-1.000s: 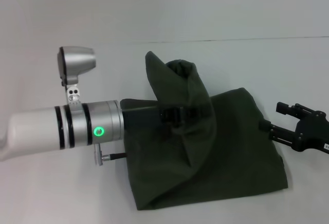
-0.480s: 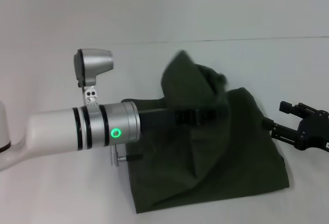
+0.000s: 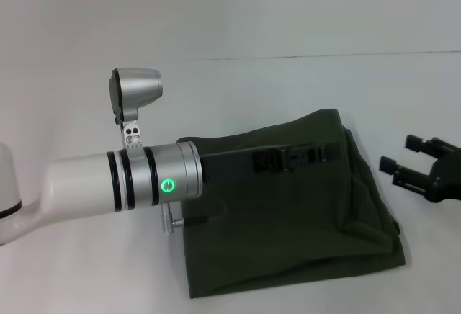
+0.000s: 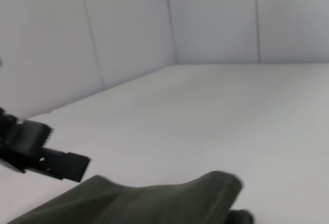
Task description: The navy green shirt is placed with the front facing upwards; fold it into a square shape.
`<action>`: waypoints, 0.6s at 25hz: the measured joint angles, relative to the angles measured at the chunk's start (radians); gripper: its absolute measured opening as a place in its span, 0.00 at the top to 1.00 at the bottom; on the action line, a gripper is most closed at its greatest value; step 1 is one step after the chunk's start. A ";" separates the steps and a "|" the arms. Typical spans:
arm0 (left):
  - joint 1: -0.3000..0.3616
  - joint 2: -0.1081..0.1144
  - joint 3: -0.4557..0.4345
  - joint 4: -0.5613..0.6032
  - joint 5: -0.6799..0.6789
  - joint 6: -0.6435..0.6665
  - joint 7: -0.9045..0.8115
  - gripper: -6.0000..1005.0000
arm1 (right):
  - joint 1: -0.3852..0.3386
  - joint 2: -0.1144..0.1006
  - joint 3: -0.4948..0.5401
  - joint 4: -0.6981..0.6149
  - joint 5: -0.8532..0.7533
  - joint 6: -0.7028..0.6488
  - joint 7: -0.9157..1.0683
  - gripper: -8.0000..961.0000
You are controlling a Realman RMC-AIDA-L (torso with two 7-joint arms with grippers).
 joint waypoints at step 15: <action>0.120 0.008 -0.011 0.156 0.008 0.015 0.094 0.12 | -0.005 0.028 -0.053 -0.145 -0.164 -0.191 0.001 0.17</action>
